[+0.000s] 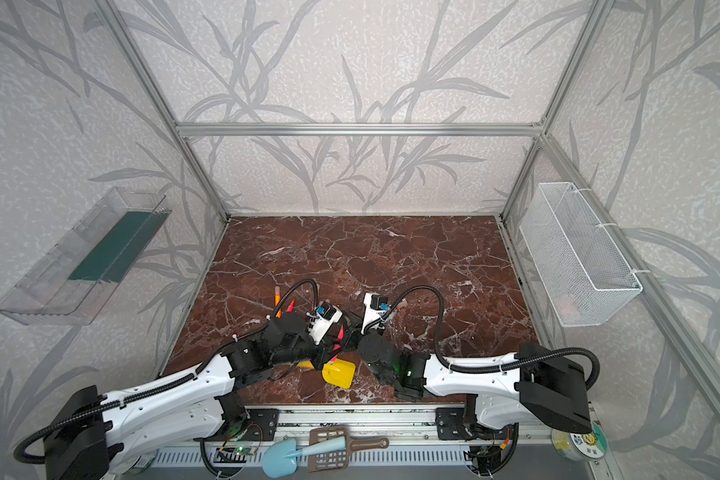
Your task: Insert the pens into the pen caps
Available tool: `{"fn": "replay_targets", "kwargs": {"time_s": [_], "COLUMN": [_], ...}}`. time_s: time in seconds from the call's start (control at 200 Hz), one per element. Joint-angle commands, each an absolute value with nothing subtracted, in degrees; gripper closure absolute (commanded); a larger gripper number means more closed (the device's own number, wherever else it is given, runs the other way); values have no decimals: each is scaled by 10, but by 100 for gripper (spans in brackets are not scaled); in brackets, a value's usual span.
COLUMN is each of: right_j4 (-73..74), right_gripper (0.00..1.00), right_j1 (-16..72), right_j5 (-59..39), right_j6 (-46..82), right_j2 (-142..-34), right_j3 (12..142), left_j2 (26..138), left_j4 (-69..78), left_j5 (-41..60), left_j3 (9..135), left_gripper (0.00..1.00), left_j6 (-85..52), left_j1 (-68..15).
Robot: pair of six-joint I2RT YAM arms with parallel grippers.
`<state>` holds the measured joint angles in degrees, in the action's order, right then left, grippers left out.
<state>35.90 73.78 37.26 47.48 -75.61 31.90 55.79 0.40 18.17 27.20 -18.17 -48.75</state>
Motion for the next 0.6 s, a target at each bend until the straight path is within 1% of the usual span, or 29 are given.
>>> {"fn": "replay_targets", "kwargs": {"time_s": [0.0, 0.12, 0.175, 0.22, 0.285, 0.365, 0.415, 0.53, 0.595], "right_j4": [409, 520, 600, 647, 670, 664, 630, 527, 491], "right_gripper": [100, 100, 100, 100, 100, 100, 100, 100, 100], "right_j1": [799, 799, 798, 798, 800, 808, 817, 821, 820], "right_j5": [244, 196, 160, 136, 116, 112, 143, 187, 238], "right_j6": [430, 391, 370, 354, 353, 359, 392, 448, 468], "right_j2": [-779, -791, -809, -826, -848, -873, -880, -875, -862], "right_j3": [250, 208, 186, 178, 184, 206, 223, 256, 256], "left_j2": [535, 511, 498, 490, 481, 475, 475, 467, 467], "left_j4": [149, 157, 167, 169, 159, 156, 150, 132, 122], "left_j5": [95, 190, 223, 232, 226, 216, 213, 169, 157], "left_j3": [336, 327, 317, 311, 309, 304, 306, 302, 301], "left_gripper": [100, 100, 100, 100, 100, 100, 100, 100, 100], "left_j6": [-275, -306, -318, -319, -311, -301, -286, -268, -261], "left_j1": [-395, -342, -324, -319, -319, -318, -319, -319, -320]}}
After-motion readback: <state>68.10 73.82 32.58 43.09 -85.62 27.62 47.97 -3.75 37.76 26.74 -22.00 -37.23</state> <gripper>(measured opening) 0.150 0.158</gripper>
